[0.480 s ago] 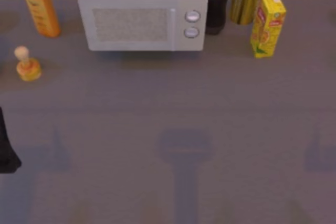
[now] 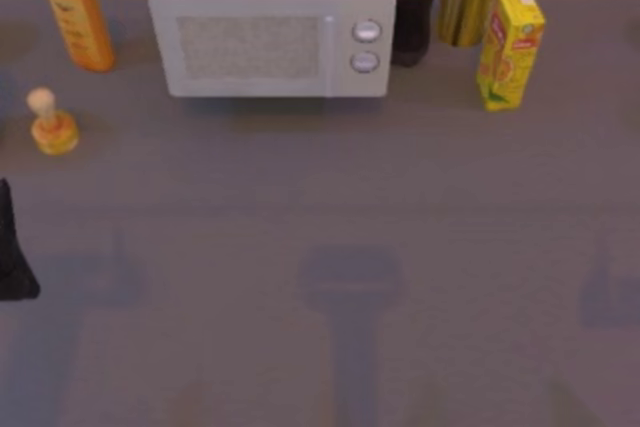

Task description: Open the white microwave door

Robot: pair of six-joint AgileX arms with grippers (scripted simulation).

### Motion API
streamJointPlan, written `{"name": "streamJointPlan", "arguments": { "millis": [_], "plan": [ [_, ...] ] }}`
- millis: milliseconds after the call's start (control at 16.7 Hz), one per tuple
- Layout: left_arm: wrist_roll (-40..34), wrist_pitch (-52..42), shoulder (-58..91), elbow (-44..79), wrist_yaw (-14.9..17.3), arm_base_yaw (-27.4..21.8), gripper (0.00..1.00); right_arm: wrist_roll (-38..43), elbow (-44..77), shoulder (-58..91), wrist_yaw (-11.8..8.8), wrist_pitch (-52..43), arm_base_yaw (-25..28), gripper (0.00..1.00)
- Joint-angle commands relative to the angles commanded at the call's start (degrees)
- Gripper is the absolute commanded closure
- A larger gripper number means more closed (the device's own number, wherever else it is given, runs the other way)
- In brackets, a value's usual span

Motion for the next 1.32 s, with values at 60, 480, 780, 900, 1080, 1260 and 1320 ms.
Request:
{"name": "streamJointPlan", "arguments": {
  "millis": [60, 480, 780, 900, 1080, 1260, 1320],
  "plan": [
    [-1.01, -2.42, 4.16, 4.1, -0.6, -1.18, 0.0, 0.0, 0.0, 0.0, 0.0, 0.0, 0.0, 0.0],
    [-10.76, -23.01, 44.02, 46.19, -5.72, -11.78, 0.0, 0.0, 0.0, 0.0, 0.0, 0.0, 0.0, 0.0],
    [-18.55, -38.09, 74.32, 80.91, -9.46, -19.88, 0.0, 0.0, 0.0, 0.0, 0.0, 0.0, 0.0, 0.0],
    [-21.37, -43.78, 85.11, 93.05, -10.86, -22.87, 0.0, 0.0, 0.0, 0.0, 0.0, 0.0, 0.0, 0.0],
    [-25.0, -51.63, 99.35, 107.97, -12.77, -26.86, 0.0, 0.0, 0.0, 0.0, 0.0, 0.0, 0.0, 0.0],
    [-27.76, -58.21, 111.18, 119.32, -14.32, -30.02, 0.0, 0.0, 0.0, 0.0, 0.0, 0.0, 0.0, 0.0],
    [-28.46, -59.99, 114.4, 122.33, -14.74, -30.85, 0.0, 0.0, 0.0, 0.0, 0.0, 0.0, 0.0, 0.0]
  ]
}}
